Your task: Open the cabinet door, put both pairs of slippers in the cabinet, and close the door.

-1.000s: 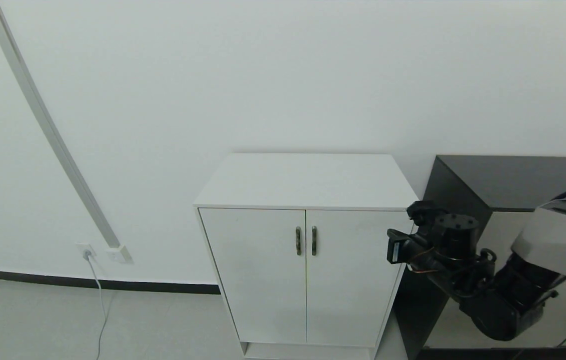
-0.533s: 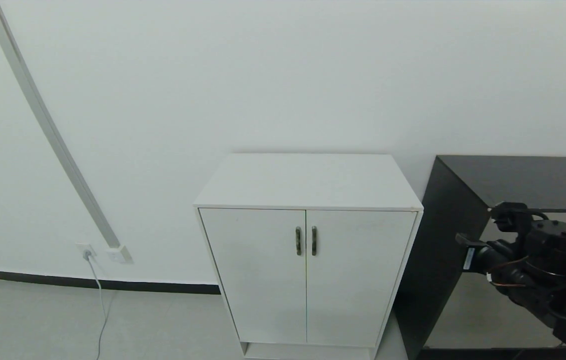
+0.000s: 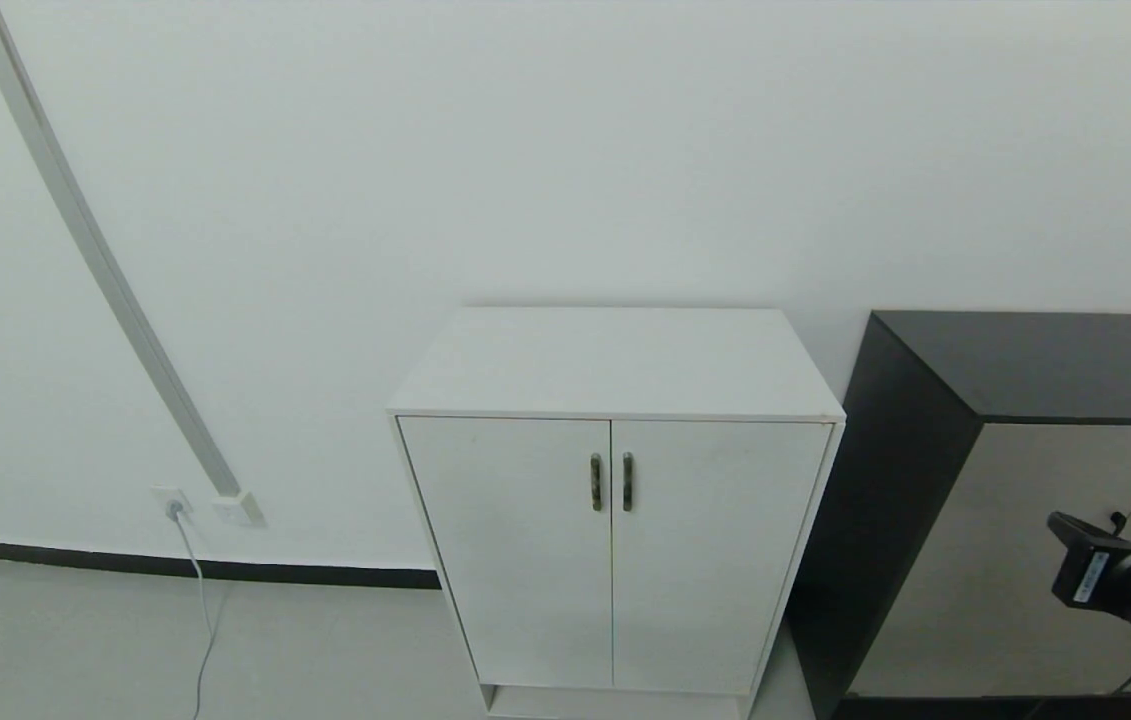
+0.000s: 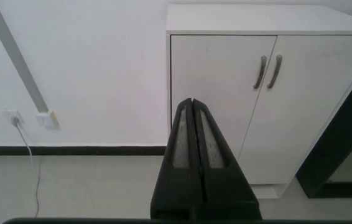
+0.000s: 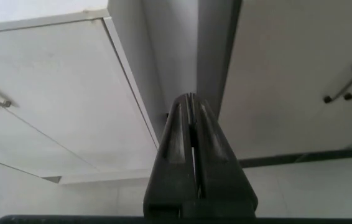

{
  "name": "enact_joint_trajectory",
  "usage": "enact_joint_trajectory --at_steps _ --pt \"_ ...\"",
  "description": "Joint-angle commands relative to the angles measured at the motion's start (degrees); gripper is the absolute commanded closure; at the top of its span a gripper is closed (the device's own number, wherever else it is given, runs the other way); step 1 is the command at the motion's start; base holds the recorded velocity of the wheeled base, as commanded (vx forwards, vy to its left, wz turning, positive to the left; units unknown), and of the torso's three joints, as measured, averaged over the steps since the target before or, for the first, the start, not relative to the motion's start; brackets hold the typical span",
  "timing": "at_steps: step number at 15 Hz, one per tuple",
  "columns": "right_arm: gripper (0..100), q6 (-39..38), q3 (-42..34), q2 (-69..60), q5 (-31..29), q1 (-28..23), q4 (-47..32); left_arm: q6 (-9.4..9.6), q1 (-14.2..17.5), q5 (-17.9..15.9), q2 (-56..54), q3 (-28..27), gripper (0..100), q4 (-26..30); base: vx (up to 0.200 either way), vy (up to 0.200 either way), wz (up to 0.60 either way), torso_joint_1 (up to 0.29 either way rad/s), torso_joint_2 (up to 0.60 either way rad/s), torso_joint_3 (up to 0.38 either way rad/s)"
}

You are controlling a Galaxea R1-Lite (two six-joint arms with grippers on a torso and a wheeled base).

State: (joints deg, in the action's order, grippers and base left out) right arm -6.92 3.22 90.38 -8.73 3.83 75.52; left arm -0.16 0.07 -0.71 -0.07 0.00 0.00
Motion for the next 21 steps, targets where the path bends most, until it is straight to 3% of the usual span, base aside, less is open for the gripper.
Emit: enact_joint_trajectory --at_steps 1,6,12,18,21 --pt "100 -0.1 -3.2 -7.3 0.0 -0.4 -1.3 -0.02 0.0 0.0 0.1 0.0 100 0.0 0.000 0.000 0.00 0.000 0.00 0.000" --pt "100 0.3 -3.2 -23.8 6.2 -5.1 -19.5 -0.02 0.0 0.0 0.1 0.0 100 0.0 0.000 0.000 0.00 0.000 0.00 0.000" --pt "100 0.5 -3.2 -51.4 12.0 -6.8 -51.7 -0.02 0.0 0.0 0.1 0.0 100 0.0 0.000 0.000 0.00 0.000 0.00 0.000" --pt "100 1.6 -3.0 -73.1 11.7 -1.0 -72.5 -0.02 0.0 0.0 0.1 0.0 100 0.0 0.000 0.000 0.00 0.000 0.00 0.000" --pt "100 2.1 -2.1 -77.5 11.6 1.7 -76.0 -0.02 0.0 0.0 0.1 0.0 100 0.0 0.000 0.000 0.00 0.000 0.00 0.000"
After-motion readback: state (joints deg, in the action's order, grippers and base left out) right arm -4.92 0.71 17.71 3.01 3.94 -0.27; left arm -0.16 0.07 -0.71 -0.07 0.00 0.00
